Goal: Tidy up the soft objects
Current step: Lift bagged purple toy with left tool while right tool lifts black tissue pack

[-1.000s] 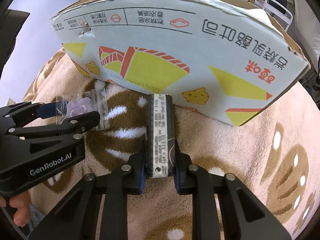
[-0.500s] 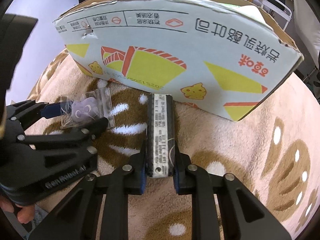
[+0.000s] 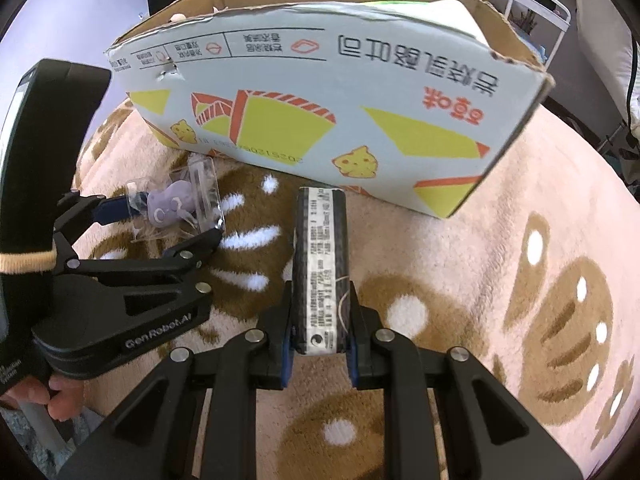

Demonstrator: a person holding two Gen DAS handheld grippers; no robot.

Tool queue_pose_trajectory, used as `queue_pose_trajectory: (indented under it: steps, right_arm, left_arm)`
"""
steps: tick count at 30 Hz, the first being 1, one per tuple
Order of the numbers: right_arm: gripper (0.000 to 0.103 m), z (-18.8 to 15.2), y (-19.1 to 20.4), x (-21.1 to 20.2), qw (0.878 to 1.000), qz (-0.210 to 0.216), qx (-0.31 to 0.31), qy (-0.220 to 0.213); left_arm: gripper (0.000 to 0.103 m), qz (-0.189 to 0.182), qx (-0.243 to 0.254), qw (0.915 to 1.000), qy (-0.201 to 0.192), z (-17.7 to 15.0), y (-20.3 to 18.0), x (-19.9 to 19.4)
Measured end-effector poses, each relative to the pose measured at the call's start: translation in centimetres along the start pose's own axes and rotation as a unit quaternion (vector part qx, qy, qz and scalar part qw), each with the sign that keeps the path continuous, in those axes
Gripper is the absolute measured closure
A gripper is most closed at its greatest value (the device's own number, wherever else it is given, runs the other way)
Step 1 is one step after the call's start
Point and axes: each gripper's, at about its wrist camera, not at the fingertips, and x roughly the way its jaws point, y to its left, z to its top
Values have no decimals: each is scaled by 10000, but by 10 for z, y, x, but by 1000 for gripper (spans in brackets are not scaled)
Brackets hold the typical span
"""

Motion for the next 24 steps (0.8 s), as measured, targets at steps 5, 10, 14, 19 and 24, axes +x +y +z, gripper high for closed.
queue_pose_trajectory:
  steps: [5, 10, 14, 19, 24]
  right_arm:
    - [82, -4, -4, -7, 10000, -14, 83, -24]
    - [82, -4, -3, -9, 9999, -21, 107, 4]
    - [82, -1, -2, -4, 9999, -14, 111, 35]
    - [82, 0, -4, 8, 9997, -19, 217, 52]
    - [82, 3, -8, 6, 9997, -7, 252, 53]
  left_arm:
    - [26, -25, -29, 10000, 8, 3, 2, 0]
    - [25, 30, 118, 9999, -19, 4, 0, 3]
    - [27, -71, 209, 9998, -16, 2, 1, 1]
    - [25, -12, 346, 9994, 2, 0, 1, -1]
    - [24, -31, 354, 9994, -43, 0, 3, 3]
